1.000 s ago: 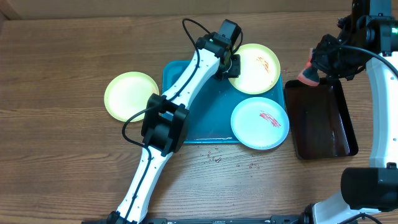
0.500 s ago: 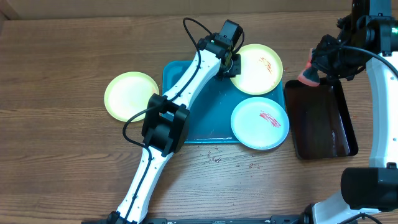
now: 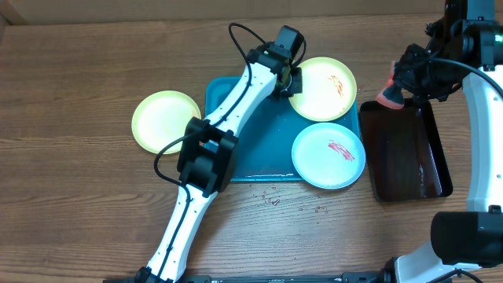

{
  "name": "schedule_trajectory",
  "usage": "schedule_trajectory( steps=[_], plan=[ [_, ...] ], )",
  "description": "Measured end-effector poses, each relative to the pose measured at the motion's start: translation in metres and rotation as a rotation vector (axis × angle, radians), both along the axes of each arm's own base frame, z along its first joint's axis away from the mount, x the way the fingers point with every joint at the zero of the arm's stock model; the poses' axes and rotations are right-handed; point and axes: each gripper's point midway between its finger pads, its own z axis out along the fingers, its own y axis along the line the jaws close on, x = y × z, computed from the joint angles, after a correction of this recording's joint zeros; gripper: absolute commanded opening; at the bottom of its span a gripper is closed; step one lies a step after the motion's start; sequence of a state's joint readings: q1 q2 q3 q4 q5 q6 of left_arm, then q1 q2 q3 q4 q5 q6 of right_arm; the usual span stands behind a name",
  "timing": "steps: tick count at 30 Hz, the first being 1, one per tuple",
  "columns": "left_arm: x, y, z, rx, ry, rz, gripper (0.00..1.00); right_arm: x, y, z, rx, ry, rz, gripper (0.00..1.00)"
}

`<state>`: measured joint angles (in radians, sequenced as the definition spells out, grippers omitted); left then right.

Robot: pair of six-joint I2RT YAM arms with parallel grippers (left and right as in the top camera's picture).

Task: Clean dirty plates on tray and stack at the side
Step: 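Reach the left gripper to the top yellow plate and grip its rim, then drag the top yellow plate toward the tray center with the left gripper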

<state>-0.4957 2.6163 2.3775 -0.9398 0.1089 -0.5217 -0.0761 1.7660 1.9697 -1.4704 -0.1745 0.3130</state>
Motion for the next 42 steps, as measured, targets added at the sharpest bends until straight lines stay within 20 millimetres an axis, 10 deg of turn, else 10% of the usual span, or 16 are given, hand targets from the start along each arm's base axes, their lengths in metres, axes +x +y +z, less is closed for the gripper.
schedule_trajectory(
  steps=[8, 16, 28, 42],
  plan=[
    [-0.005, 0.070, 0.028, 0.089, 0.065, 0.003, 0.04, 0.000, 0.001, 0.000, -0.005, -0.003, 0.017, 0.04],
    [-0.052, 0.131, 0.084, 0.198, 0.172, -0.105, 0.04, 0.010, 0.036, 0.005, -0.010, -0.059, 0.117, 0.04],
    [-0.078, 0.166, 0.028, 0.251, 0.320, -0.174, 0.04, 0.022, 0.139, -0.039, 0.047, -0.015, 0.349, 0.04],
    [-0.086, 0.172, -0.011, 0.228, 0.334, -0.151, 0.04, 0.033, 0.209, -0.112, 0.058, 0.081, 0.453, 0.04]
  ],
)
